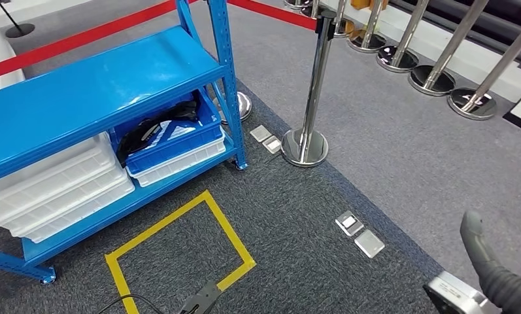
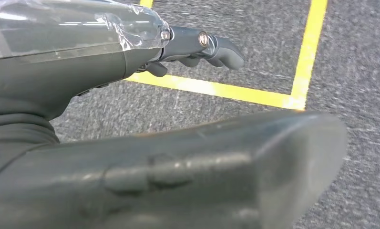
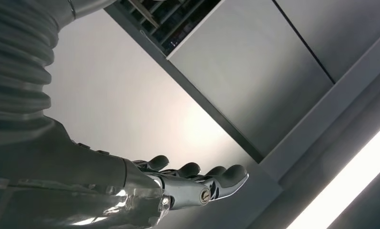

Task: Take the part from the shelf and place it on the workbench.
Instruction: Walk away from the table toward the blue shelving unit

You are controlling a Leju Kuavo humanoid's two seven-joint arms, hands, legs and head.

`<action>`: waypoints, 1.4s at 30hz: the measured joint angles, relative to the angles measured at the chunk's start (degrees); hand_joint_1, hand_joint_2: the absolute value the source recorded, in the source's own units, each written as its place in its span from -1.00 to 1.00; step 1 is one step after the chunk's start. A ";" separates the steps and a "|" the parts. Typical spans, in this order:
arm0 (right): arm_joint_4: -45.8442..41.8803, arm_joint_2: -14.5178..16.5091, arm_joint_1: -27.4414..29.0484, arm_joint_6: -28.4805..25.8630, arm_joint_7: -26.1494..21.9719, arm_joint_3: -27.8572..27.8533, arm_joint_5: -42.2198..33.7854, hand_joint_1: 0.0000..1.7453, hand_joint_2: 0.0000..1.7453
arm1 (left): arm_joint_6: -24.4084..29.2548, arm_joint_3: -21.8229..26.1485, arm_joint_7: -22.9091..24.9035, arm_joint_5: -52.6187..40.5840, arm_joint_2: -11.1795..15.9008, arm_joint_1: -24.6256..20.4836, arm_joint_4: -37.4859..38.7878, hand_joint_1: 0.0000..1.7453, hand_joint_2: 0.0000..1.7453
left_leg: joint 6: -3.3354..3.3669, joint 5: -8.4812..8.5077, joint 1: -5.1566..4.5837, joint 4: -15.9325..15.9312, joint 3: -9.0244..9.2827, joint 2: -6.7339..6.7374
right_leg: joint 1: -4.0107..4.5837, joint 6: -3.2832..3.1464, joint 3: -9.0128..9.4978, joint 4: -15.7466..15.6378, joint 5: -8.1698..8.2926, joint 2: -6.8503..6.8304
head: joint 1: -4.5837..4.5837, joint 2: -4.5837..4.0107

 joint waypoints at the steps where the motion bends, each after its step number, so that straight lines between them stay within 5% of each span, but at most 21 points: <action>1: 0.00 -0.01 0.02 0.03 0.04 -0.01 0.00 -1.00 1.00 | 0.01 0.00 0.00 0.02 -0.01 0.02 0.00 -1.00 -1.00 | -0.30 -0.08 0.09 0.22 -0.30 -0.48 | 0.06 -0.14 0.29 -0.81 -0.11 0.52 | -0.02 0.00; 3: 0.00 -0.03 0.01 0.09 0.12 -0.01 0.00 -1.00 1.00 | 0.03 0.00 0.00 0.04 0.01 0.14 0.00 -1.00 -1.00 | -0.93 -0.04 0.33 0.25 -0.57 -1.29 | 0.23 -0.68 0.47 -1.21 -0.10 -0.24 | -0.16 0.00; 5: -0.01 -0.03 -0.04 0.10 0.15 -0.01 0.01 -1.00 1.00 | 0.08 -0.01 -0.03 0.04 0.02 0.19 0.00 -1.00 -1.00 | -1.61 -0.97 0.29 1.74 -1.05 0.07 | 0.18 -1.38 1.07 -1.80 0.01 -1.49 | -0.45 0.00; 7: -0.02 -0.04 0.00 0.10 0.16 -0.01 0.01 -1.00 1.00 | 0.10 -0.02 -0.09 0.05 0.02 0.10 0.00 -1.00 -1.00 | -2.31 -3.74 0.41 7.38 -3.60 2.82 | 0.23 -1.89 1.66 -2.14 -0.12 -2.90 | -0.86 0.00; 10: -0.02 -0.05 0.06 0.06 0.19 -0.01 0.01 -1.00 1.00 | 0.10 -0.02 -0.11 0.11 0.02 0.23 0.00 -1.00 -1.00 | -2.95 -6.22 1.03 15.73 -8.15 4.29 | 0.40 -2.09 2.13 -2.13 -0.61 -4.85 | -1.05 0.00; 11: -0.02 -0.05 0.06 0.05 0.19 -0.01 0.01 -1.00 1.00 | 0.10 -0.02 -0.11 0.12 0.02 0.31 0.00 -1.00 -1.00 | -3.00 -5.20 1.17 15.04 -7.96 4.44 | 0.40 -2.01 2.35 -2.13 -0.80 -5.43 | -1.08 0.00; 15: -0.02 -0.05 0.04 0.04 0.25 -0.01 0.00 -1.00 1.00 | 0.16 -0.02 -0.11 0.11 0.02 0.25 0.00 -1.00 -1.00 | -2.32 0.80 0.76 1.66 -1.65 6.93 | 0.51 -1.08 3.59 -2.16 -1.79 -7.30 | -1.01 0.00; 18: 0.00 -0.05 0.03 0.04 0.36 -0.01 -0.15 -1.00 1.00 | 0.20 -0.02 -0.09 0.17 0.02 0.29 0.00 -1.00 -1.00 | -1.42 0.80 0.09 0.05 -1.10 6.53 | 0.47 -0.06 4.11 -2.54 -2.15 -8.29 | -0.91 0.00; 20: 0.01 -0.06 0.03 0.06 0.41 -0.02 -0.48 -1.00 1.00 | 0.22 -0.02 -0.09 0.35 0.03 0.31 0.00 -1.00 -1.00 | -0.67 1.03 0.19 -0.80 -0.57 5.74 | 0.22 0.42 4.14 -1.71 -3.12 -7.10 | -0.77 0.00; 23: 0.12 -0.14 0.05 0.04 0.42 -0.05 -1.25 -1.00 1.00 | 0.34 0.00 -0.09 0.64 0.02 0.09 0.00 -1.00 -1.00 | 0.20 1.19 0.32 -1.46 -0.02 4.48 | 0.16 0.46 -0.33 7.26 -7.61 -3.73 | -0.30 0.00; 25: 0.31 -0.16 0.07 0.04 0.40 -0.05 -1.63 -1.00 1.00 | 0.37 -0.01 -0.09 0.78 -0.01 0.10 0.00 -1.00 -1.00 | 0.39 1.06 0.20 -1.35 0.00 3.38 | 0.23 0.51 -3.97 13.01 -8.85 -3.27 | -0.13 0.00; 27: 0.47 -0.16 0.04 0.04 0.39 -0.05 -1.80 -1.00 1.00 | 0.37 -0.01 -0.09 0.91 -0.03 0.15 0.00 -1.00 -1.00 | 0.32 0.86 0.19 -1.07 0.10 2.07 | 0.15 0.49 -3.95 10.93 -5.77 -3.09 | -0.13 0.00; 30: 0.72 -0.16 -0.16 0.07 0.35 -0.04 -1.83 -1.00 1.00 | 0.27 0.00 -0.19 0.99 -0.04 0.06 0.00 -1.00 -1.00 | -0.39 0.21 0.27 0.07 -0.25 0.05 | -0.23 0.42 -0.22 1.11 -0.71 -0.58 | -0.01 0.00; 32: 0.87 -0.17 -0.30 0.11 0.33 -0.03 -1.89 -1.00 1.00 | 0.20 0.00 -0.28 1.01 -0.03 0.09 0.00 -1.00 -1.00 | -1.00 0.12 0.40 0.57 -0.87 -0.99 | -0.16 0.14 0.40 -0.50 -0.76 0.55 | 0.00 0.00; 34: 0.93 -0.18 -0.47 0.14 0.31 -0.03 -1.91 -1.00 1.00 | 0.19 -0.01 -0.34 1.01 -0.02 0.25 0.00 -1.00 -1.00 | -1.56 0.10 0.62 0.69 -1.06 -1.58 | -0.01 -0.52 0.63 -0.84 -0.63 -0.49 | -0.09 0.00; 36: 0.95 -0.18 -0.66 0.15 0.28 -0.03 -1.88 -1.00 1.00 | 0.19 -0.02 -0.38 0.99 -0.01 0.25 0.00 -1.00 -1.00 | -2.13 -1.30 0.54 3.01 -1.92 0.28 | -0.06 -1.19 1.11 -1.28 -0.53 -1.83 | -0.46 0.00; 38: 0.99 -0.18 -0.68 0.16 0.26 -0.03 -1.87 -1.00 1.00 | 0.19 -0.02 -0.43 0.99 -0.01 0.10 0.00 -1.00 -1.00 | -2.63 -4.30 0.59 9.30 -4.87 3.12 | 0.09 -1.62 1.43 -1.47 -0.67 -3.20 | -0.88 0.00; 40: 1.07 -0.18 -0.66 0.17 0.25 -0.03 -1.88 -1.00 1.00 | 0.19 -0.02 -0.44 1.00 -0.01 0.14 0.00 -1.00 -1.00 | -2.86 -6.18 0.84 15.24 -8.00 4.14 | 0.32 -1.81 1.56 -1.45 -0.88 -4.56 | -0.96 0.00; 42: 1.15 -0.18 -0.67 0.16 0.24 -0.03 -1.88 -1.00 1.00 | 0.19 -0.02 -0.44 1.00 -0.01 0.27 0.00 -1.00 -1.00 | -2.72 -4.42 0.93 14.00 -7.57 4.50 | 0.43 -1.78 1.83 -1.44 -1.16 -5.78 | -0.99 0.00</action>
